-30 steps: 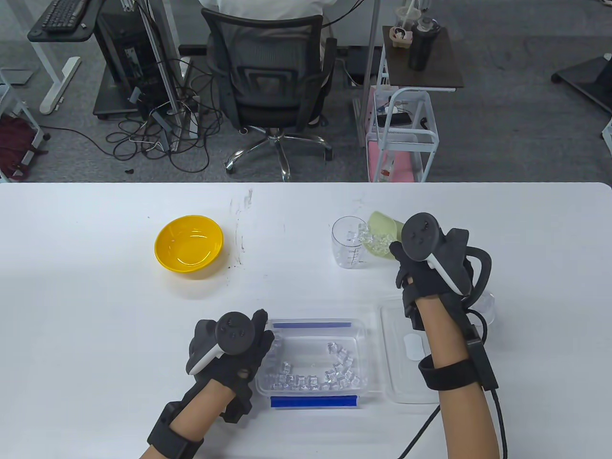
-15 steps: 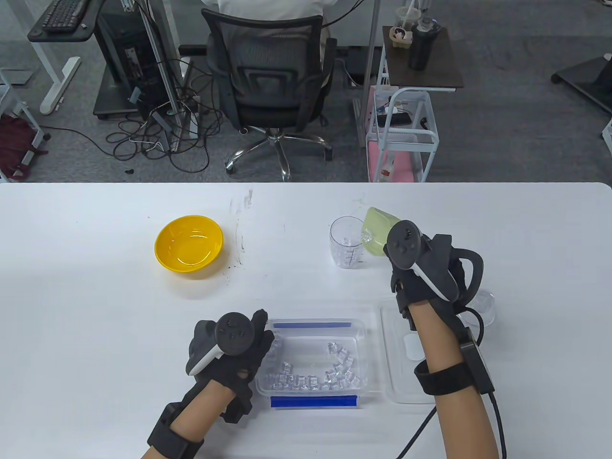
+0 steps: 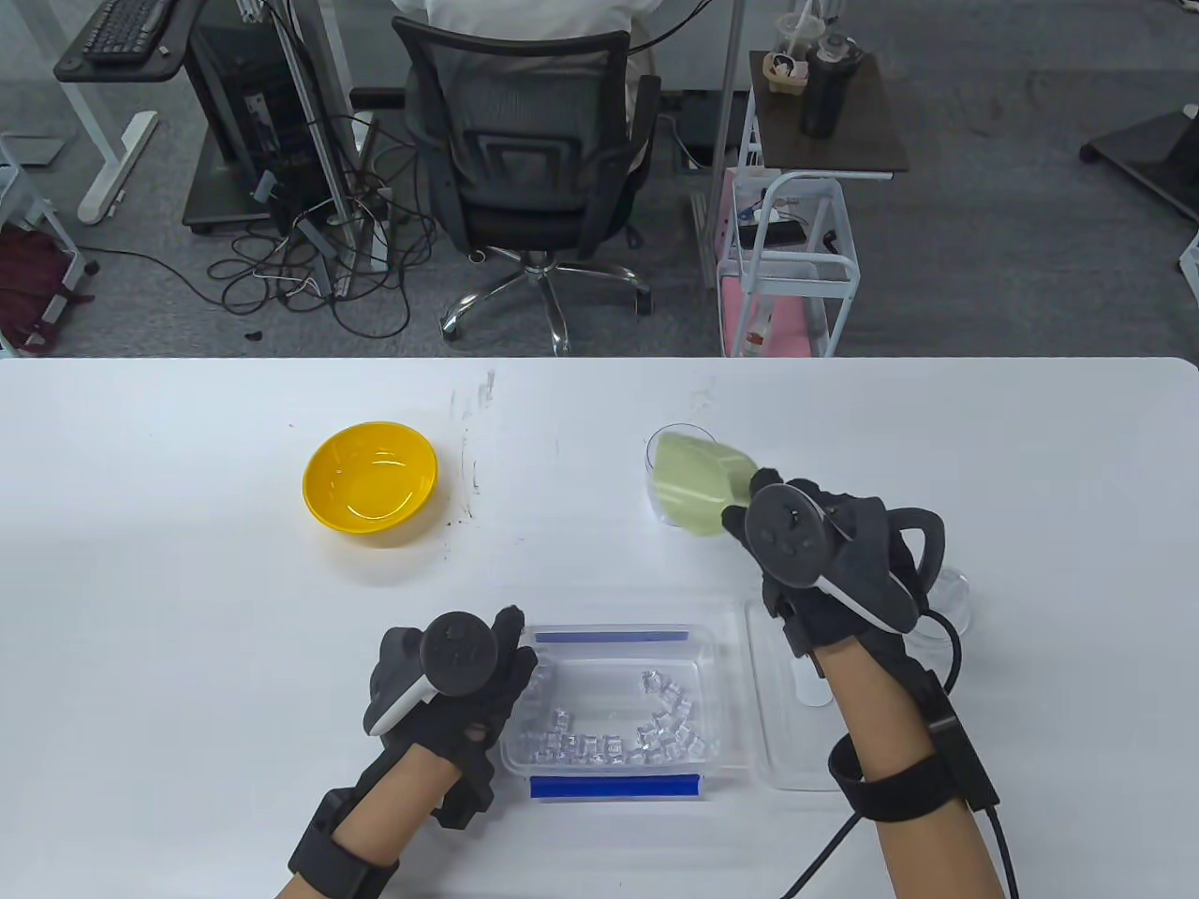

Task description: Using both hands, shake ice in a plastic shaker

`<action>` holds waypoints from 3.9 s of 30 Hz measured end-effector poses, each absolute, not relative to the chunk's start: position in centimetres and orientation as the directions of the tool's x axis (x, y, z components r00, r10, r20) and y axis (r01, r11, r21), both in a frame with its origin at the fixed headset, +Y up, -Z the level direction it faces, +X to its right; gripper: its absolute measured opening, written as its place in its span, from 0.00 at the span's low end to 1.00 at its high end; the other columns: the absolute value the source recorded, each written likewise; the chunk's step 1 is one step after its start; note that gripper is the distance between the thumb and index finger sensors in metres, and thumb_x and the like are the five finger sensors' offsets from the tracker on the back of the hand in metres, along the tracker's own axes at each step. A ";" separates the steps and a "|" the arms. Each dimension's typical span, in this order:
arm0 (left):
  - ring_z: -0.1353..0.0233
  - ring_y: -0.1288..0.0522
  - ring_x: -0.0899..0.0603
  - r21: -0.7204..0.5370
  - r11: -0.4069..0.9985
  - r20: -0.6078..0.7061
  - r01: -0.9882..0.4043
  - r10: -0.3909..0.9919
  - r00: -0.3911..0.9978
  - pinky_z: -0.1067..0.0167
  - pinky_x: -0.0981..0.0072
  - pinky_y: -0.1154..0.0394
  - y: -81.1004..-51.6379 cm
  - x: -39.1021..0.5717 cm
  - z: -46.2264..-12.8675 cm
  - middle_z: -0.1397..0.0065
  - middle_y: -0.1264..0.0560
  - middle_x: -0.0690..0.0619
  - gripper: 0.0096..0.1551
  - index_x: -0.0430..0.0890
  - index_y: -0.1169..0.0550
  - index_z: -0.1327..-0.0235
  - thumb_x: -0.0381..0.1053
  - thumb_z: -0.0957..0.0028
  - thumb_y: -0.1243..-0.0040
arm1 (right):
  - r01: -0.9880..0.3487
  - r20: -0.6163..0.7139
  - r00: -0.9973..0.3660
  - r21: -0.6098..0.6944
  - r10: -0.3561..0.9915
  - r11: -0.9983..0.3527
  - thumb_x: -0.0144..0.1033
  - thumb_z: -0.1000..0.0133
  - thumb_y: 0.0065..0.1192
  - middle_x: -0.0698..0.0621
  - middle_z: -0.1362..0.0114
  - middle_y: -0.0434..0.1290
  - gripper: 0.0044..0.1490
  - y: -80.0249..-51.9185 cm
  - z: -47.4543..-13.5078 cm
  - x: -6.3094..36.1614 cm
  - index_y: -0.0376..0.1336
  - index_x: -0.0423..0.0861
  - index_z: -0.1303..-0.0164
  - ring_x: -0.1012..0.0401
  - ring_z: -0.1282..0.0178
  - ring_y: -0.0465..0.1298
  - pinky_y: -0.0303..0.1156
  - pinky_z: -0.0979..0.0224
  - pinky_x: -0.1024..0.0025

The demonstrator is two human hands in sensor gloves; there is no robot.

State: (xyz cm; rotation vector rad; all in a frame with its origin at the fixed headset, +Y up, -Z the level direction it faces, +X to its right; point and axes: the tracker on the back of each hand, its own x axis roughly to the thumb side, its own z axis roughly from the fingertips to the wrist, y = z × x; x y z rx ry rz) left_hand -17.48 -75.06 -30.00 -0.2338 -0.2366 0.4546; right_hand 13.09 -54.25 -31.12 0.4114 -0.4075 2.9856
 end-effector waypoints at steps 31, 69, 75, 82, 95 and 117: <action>0.70 0.16 0.47 -0.219 0.897 0.173 -0.383 0.422 0.890 0.75 0.67 0.18 -75.3 -17.5 -29.7 0.57 0.18 0.41 0.37 0.40 0.38 0.22 0.60 0.39 0.61 | -0.292 0.289 -0.838 0.479 0.463 -0.828 0.56 0.72 0.80 0.45 0.74 0.83 0.43 -68.6 -32.7 11.0 0.80 0.40 0.54 0.62 0.89 0.79 0.80 0.76 0.60; 0.70 0.16 0.47 -0.238 0.886 0.173 -0.399 0.443 0.880 0.74 0.66 0.18 -75.3 -17.6 -29.7 0.56 0.18 0.41 0.38 0.40 0.38 0.22 0.60 0.39 0.60 | -0.800 -0.002 -0.337 0.529 0.942 -0.284 0.58 0.68 0.76 0.46 0.73 0.83 0.45 -71.5 -35.0 18.8 0.78 0.37 0.51 0.65 0.89 0.79 0.81 0.79 0.64; 0.70 0.16 0.47 -0.241 0.882 0.172 -0.405 0.449 0.877 0.74 0.66 0.18 -75.3 -17.6 -29.8 0.56 0.18 0.40 0.38 0.40 0.38 0.22 0.60 0.39 0.60 | -0.907 -0.014 -0.319 0.293 0.948 -0.301 0.57 0.68 0.77 0.45 0.73 0.83 0.45 -66.4 -35.6 21.5 0.79 0.36 0.51 0.65 0.89 0.79 0.81 0.80 0.64; 0.70 0.16 0.47 -0.248 0.878 0.171 -0.410 0.456 0.874 0.74 0.66 0.19 -75.4 -17.7 -29.8 0.56 0.18 0.40 0.38 0.40 0.39 0.22 0.60 0.39 0.60 | -0.731 0.019 -0.682 -0.034 0.731 -0.681 0.55 0.69 0.78 0.44 0.73 0.82 0.44 -59.7 -37.3 21.8 0.79 0.37 0.51 0.63 0.89 0.79 0.79 0.78 0.61; 0.70 0.16 0.47 -0.253 0.873 0.170 -0.417 0.465 0.869 0.74 0.66 0.19 -75.4 -17.7 -29.9 0.56 0.18 0.40 0.38 0.40 0.39 0.22 0.60 0.39 0.60 | -0.133 0.023 -0.991 -0.330 0.133 -0.934 0.56 0.70 0.77 0.46 0.71 0.83 0.43 -58.4 -37.2 16.5 0.79 0.43 0.50 0.62 0.87 0.78 0.79 0.75 0.61; 0.70 0.16 0.47 -0.251 0.873 0.170 -0.417 0.464 0.869 0.74 0.66 0.19 -75.4 -17.7 -29.9 0.56 0.18 0.40 0.38 0.40 0.39 0.22 0.60 0.39 0.60 | 0.126 -0.002 -0.990 -0.435 -0.139 -0.891 0.55 0.71 0.77 0.45 0.69 0.82 0.42 -58.2 -36.5 13.3 0.78 0.44 0.49 0.61 0.85 0.79 0.79 0.71 0.59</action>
